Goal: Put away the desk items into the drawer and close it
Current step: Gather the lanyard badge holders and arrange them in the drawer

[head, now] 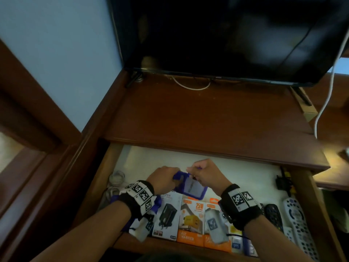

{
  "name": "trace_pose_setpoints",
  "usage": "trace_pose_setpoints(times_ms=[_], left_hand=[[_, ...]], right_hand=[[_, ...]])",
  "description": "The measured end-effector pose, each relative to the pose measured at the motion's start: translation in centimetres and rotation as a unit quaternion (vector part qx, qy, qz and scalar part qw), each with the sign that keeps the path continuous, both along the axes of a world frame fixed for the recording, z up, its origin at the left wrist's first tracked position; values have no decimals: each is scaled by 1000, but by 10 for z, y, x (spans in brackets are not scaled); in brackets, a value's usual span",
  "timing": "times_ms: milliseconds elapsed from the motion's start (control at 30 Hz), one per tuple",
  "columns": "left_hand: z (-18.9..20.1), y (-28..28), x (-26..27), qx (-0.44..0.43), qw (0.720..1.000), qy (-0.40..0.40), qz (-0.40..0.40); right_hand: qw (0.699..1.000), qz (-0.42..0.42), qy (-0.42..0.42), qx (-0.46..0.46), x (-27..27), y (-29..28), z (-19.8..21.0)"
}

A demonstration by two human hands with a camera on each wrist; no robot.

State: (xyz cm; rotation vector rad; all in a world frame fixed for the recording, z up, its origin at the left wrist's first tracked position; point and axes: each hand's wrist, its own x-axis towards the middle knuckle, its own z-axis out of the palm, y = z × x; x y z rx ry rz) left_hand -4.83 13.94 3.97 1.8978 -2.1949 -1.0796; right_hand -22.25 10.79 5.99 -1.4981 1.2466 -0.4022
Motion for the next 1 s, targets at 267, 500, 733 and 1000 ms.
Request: trace_pose_setpoints(times_ms=[267,500,733,1000], left_hand=[[17,9,24,79,993,59,-59],[25,15,56,108,952,280,52],[21,19,79,79,859,476,174],[17,30,111,29,780,584,222]], right_hand=[[996,60,40,-57,5,4,-8],[997,0,-77,20,23,23,6],[982,-44,-181,30,61,33,23],[954,-90,-276,77,113,46,12]])
